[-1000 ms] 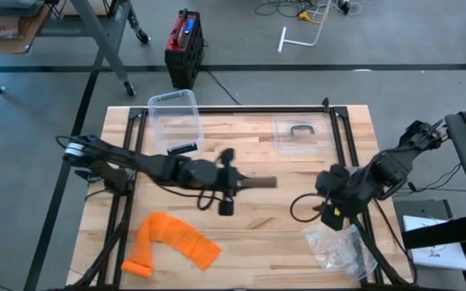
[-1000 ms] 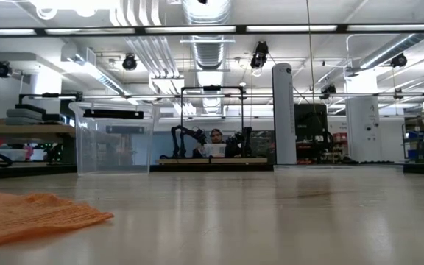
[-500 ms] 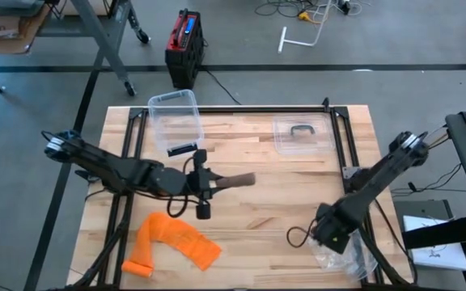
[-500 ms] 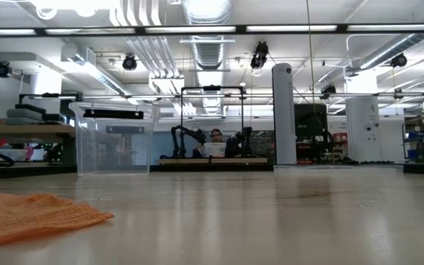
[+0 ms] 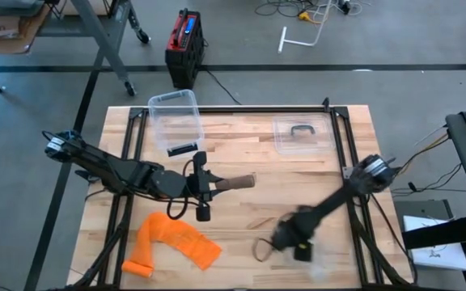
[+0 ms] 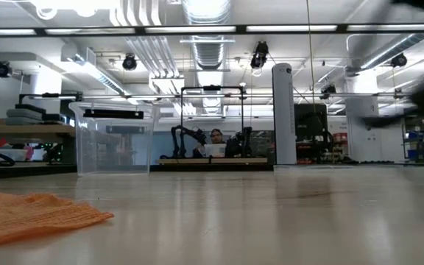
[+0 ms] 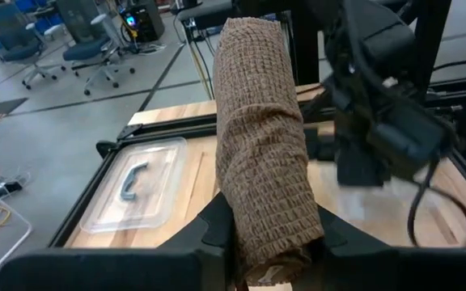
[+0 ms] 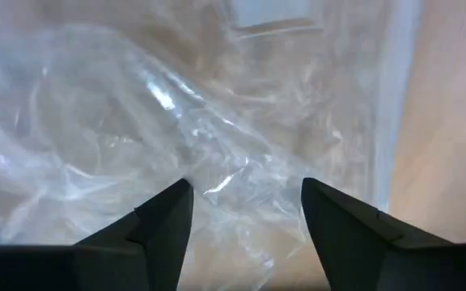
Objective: Roll bandage
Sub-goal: Put the rolled brown bandage into the right transparent zip bag
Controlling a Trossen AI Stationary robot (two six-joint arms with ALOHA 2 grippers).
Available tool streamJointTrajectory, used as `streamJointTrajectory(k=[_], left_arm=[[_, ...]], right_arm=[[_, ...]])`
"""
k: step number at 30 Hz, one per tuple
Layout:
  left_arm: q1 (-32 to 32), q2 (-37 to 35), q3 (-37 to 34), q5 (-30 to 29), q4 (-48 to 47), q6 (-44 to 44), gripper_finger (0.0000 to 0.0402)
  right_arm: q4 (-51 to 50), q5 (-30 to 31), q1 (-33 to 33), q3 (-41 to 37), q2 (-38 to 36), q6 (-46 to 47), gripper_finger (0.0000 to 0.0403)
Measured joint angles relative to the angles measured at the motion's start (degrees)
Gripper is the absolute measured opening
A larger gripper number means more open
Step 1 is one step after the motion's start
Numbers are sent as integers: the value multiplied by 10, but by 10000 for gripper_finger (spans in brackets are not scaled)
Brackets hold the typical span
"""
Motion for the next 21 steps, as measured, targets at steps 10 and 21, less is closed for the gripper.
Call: streamJointTrajectory(k=[10,21], left_arm=[[0,0,0,-6,-21,-23,56],[0,1,-29,-6,-23,-76,58]], right_arm=[[-98,360,-125,193,-32,-243,212],[-90,378,-25,65,-247,-258,216]])
